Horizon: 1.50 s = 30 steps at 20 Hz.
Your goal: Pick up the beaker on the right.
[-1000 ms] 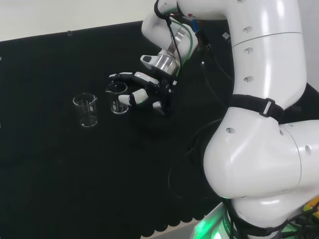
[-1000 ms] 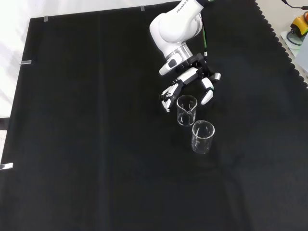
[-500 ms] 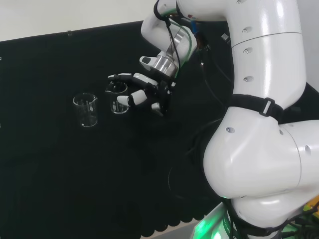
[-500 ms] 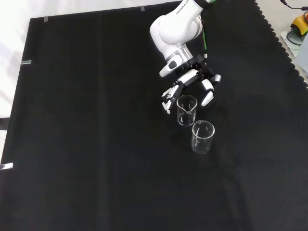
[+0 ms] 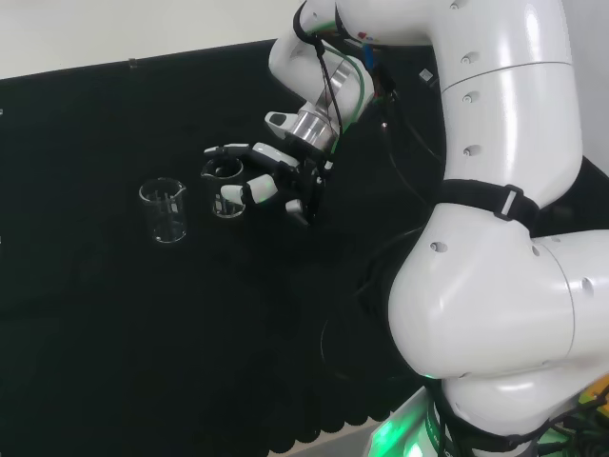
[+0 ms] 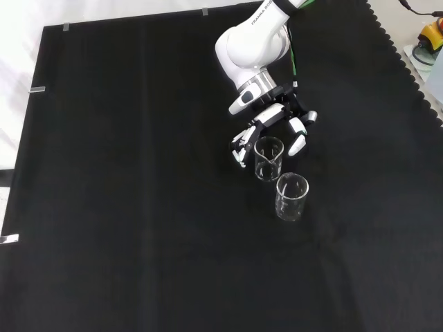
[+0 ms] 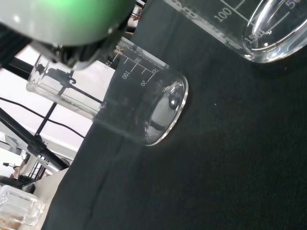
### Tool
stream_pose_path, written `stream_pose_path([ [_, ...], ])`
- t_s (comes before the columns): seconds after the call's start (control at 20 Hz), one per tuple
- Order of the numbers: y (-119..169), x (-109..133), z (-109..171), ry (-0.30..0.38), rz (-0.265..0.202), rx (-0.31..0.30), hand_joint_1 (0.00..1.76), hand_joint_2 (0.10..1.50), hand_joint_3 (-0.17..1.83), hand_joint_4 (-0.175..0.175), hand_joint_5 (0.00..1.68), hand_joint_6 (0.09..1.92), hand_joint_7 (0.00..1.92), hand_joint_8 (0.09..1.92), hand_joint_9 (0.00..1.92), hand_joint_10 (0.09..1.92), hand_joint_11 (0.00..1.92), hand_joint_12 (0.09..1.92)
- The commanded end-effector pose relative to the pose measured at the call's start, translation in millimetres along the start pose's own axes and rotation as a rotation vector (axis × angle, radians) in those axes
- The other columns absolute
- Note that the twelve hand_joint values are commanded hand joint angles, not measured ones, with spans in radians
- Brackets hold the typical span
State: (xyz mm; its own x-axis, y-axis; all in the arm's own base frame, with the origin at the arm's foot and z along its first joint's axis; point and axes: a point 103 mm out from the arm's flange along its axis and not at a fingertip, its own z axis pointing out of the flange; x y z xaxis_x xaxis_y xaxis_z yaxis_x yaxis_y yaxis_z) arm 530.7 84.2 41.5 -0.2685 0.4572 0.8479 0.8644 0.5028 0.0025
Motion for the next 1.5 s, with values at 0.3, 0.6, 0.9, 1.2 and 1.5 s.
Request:
stream_pose_path([
  [0.3,2.6,-2.0,2.6,0.007,0.000,-0.002,0.93,0.35,1.14,-0.016,0.43,0.09,0.38,0.59,0.44,0.61,0.00,1.32],
  [0.6,3.2,-2.7,4.4,-0.002,0.002,-0.005,0.93,0.35,1.14,-0.014,0.45,0.09,0.41,0.60,0.46,0.61,0.00,1.33],
  [0.9,4.4,-2.8,6.0,-0.002,-0.003,-0.021,0.94,0.35,1.14,-0.013,0.47,0.09,0.44,0.61,0.47,0.61,0.01,1.34],
  [1.2,4.2,-2.8,7.9,-0.001,-0.005,-0.029,0.95,0.35,1.13,-0.012,0.48,0.09,0.45,0.61,0.48,0.60,0.01,1.34],
  [1.5,3.2,-1.7,12.1,-0.003,-0.010,-0.029,0.96,0.35,1.13,-0.013,0.50,0.09,0.46,0.61,0.48,0.60,0.02,1.34],
])
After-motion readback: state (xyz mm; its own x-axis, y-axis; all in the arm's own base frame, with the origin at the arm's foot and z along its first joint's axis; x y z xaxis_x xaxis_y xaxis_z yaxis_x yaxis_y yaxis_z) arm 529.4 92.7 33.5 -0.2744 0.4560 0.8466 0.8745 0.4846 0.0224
